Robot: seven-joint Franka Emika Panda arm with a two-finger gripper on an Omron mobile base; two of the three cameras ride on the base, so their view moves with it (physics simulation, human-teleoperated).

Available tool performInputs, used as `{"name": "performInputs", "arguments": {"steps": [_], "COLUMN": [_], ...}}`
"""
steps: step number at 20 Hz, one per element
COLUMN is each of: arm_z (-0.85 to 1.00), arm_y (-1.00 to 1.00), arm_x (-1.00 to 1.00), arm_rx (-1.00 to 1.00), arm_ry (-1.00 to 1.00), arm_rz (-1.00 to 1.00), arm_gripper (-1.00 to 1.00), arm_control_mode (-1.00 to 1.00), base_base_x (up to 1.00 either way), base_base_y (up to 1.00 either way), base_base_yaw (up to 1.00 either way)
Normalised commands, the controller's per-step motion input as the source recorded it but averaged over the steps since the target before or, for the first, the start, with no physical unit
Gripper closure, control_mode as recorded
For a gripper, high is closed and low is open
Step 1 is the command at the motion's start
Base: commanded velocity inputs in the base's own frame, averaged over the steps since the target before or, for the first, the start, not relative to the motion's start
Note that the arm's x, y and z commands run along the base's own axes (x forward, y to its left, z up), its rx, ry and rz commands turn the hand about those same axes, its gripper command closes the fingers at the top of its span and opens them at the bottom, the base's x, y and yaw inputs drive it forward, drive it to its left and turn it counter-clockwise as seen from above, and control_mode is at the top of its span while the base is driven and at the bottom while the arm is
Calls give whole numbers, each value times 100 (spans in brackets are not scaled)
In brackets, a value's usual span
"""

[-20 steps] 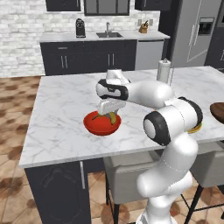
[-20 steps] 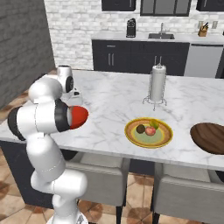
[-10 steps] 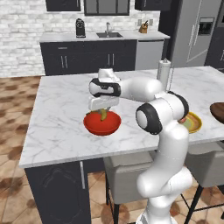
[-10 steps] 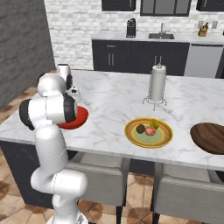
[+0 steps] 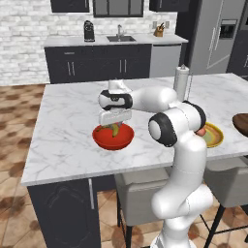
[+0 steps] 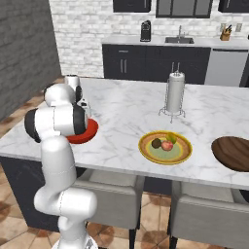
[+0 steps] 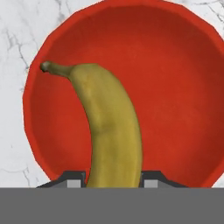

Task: Take the fruits from the plate on the dining counter and place two fruits in each bowl.

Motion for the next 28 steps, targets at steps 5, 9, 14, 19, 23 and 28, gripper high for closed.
{"name": "performInputs", "arguments": {"steps": [5, 9, 14, 19, 23, 28], "arm_z": [-19, -1, -5, -13, -14, -7], "arm_y": [-13, -5, 0, 0, 0, 0], "arm_x": [0, 5, 30, 24, 0, 0], "arm_rx": [0, 0, 0, 0, 0, 0], "arm_ry": [0, 0, -1, -2, 0, 0], "arm_rz": [0, 0, -2, -5, -1, 0], "arm_gripper": [100, 100, 100, 100, 100, 100], "arm_control_mode": [-100, -100, -100, -100, -100, -100], "base_base_x": [0, 0, 0, 0, 0, 0], "base_base_y": [0, 0, 0, 0, 0, 0], "base_base_yaw": [0, 0, 0, 0, 0, 0]}}
